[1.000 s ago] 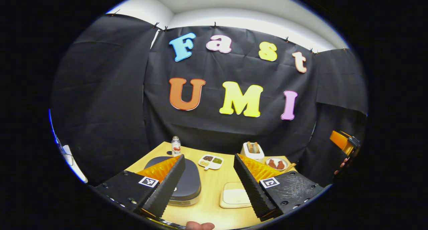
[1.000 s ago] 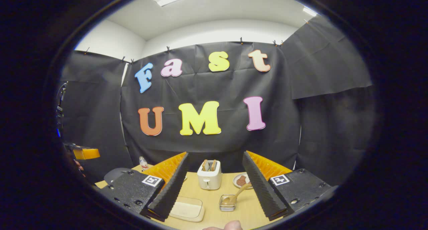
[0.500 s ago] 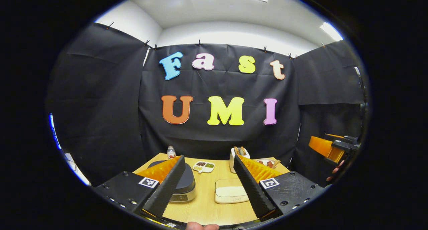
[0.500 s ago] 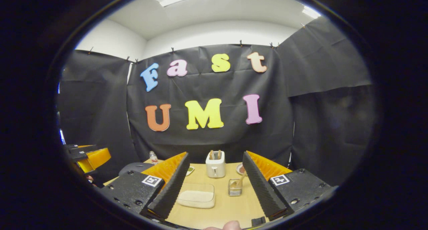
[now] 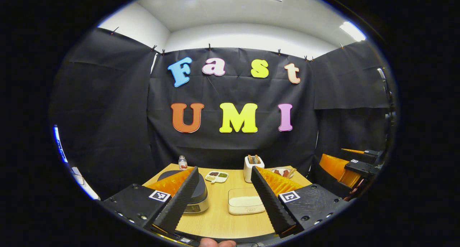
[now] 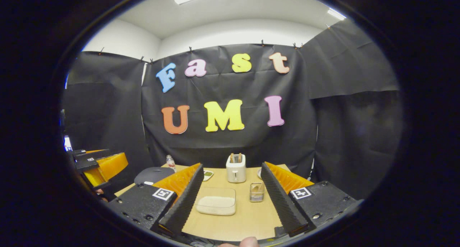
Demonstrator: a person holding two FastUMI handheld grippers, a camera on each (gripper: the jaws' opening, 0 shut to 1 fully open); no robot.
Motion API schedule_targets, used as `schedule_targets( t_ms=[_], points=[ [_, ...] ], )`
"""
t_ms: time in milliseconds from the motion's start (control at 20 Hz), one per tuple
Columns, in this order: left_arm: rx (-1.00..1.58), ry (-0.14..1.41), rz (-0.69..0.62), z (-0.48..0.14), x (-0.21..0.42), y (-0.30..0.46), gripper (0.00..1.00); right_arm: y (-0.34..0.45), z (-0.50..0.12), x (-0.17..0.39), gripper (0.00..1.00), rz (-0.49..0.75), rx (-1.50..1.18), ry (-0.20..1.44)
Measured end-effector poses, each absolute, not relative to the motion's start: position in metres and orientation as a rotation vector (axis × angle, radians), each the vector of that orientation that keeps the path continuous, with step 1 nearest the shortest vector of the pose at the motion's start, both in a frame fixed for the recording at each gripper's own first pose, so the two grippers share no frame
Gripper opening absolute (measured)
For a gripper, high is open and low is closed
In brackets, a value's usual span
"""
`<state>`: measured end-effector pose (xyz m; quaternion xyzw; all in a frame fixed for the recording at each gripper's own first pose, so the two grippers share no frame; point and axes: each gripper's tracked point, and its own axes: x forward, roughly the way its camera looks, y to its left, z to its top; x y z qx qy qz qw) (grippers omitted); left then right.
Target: Close the left gripper, press the button to open the rice cooker; take a wooden spoon from the chopstick holder with the right hand, scoop a spoonful of rice and pour it into the rice cooker, then put the wooden spoon back into the chopstick holder.
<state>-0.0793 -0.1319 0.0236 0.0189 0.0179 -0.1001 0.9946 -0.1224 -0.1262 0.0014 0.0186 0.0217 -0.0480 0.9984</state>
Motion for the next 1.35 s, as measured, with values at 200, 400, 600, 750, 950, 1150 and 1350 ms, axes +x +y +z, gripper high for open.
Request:
schedule_targets(
  t_ms=[200,400,600,750,950,1150,1350],
  points=[
    [0.044,0.025,-0.193,0.024,-0.079,-0.136,0.95,-0.131,0.000,-0.123,1.00,-0.102,0.025,0.054],
    [0.054,0.016,-0.198,0.026,-0.074,-0.142,0.94,-0.138,0.006,-0.121,1.00,-0.120,0.016,0.047],
    [0.053,0.009,-0.190,0.028,-0.072,-0.142,0.94,-0.143,0.009,-0.120,0.99,-0.138,0.015,0.040],
    [0.054,0.010,-0.186,0.025,-0.068,-0.142,0.94,-0.144,0.008,-0.118,1.00,-0.138,0.015,0.044],
    [0.067,0.016,-0.179,0.023,-0.069,-0.139,0.94,-0.142,0.005,-0.116,1.00,-0.129,0.010,0.061],
    [0.060,0.016,-0.176,0.024,-0.071,-0.139,0.94,-0.140,0.007,-0.116,1.00,-0.123,0.004,0.057],
    [0.051,0.013,-0.169,0.026,-0.071,-0.138,0.94,-0.141,0.010,-0.118,0.99,-0.120,0.004,0.050]
  ],
)
